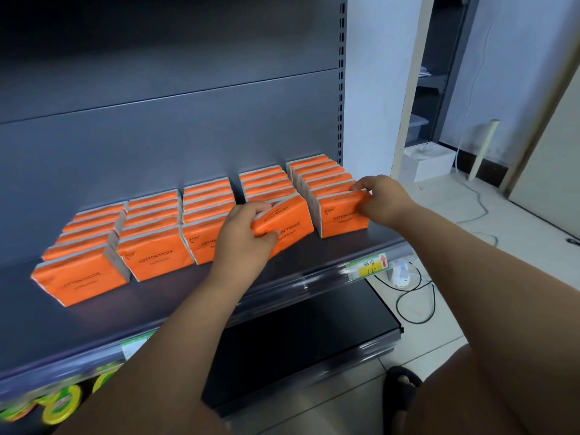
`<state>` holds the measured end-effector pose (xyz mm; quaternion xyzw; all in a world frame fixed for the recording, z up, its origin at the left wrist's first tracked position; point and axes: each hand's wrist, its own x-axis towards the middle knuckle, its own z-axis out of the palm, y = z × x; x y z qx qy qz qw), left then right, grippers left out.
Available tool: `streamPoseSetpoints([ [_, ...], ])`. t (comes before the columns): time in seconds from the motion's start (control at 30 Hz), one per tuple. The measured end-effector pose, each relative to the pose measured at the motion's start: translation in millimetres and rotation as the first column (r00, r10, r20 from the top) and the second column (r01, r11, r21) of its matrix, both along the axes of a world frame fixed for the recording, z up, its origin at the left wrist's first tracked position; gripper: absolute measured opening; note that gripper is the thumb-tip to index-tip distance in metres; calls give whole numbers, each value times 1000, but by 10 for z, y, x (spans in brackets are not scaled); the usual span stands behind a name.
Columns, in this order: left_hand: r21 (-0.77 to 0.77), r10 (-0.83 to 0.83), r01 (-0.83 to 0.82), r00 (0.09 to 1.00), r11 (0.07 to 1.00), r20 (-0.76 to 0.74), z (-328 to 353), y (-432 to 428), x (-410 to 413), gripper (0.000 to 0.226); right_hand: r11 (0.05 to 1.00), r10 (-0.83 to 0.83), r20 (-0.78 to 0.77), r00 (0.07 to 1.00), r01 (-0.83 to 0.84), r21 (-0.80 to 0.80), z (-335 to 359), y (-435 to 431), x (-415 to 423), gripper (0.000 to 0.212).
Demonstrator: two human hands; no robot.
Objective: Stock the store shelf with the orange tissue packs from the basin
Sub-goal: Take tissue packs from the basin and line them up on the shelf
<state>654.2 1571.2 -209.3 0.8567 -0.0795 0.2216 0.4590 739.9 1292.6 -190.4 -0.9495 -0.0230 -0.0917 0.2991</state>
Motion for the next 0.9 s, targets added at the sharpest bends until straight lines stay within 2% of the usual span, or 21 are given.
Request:
streamPoseSetpoints([
  [0.2, 35, 25, -25, 999, 999, -23, -1, 26, 10, 46, 999, -43, 39, 998, 44, -31, 14, 86, -70, 57],
  [0.3, 49, 46, -45, 999, 998, -23, 1, 48, 10, 47, 992, -47, 135, 990, 63, -114, 74, 183, -167, 64],
  [0.43, 37, 70, -68, 997, 997, -36, 7, 60, 12, 47, 971, 53, 251, 966, 9, -238, 134, 361, -295, 62],
  [0.53, 41, 84, -82, 995, 996, -52, 12, 54, 22, 48, 965, 107, 309, 945, -23, -262, 115, 506, -343, 48],
  [0.63, 47, 82, -79, 994, 996, -66, 0, 42, 33, 49, 979, 154, 278, 948, -108, -172, 94, 684, -381, 27],
  [0.73, 49, 82, -78, 994, 996, -69, -27, 31, 49, 50, 980, 197, 79, 977, -198, 10, 139, 847, -471, 25],
  [0.83, 30, 108, -106, 991, 994, -80, -81, 40, 103, 53, 981, 180, -17, 983, -179, 75, 157, 903, -507, 23],
  [0.9, -64, 123, -131, 986, 989, -112, -114, 45, 137, 54, 978, 130, -43, 991, -121, 168, 172, 912, -514, 23],
])
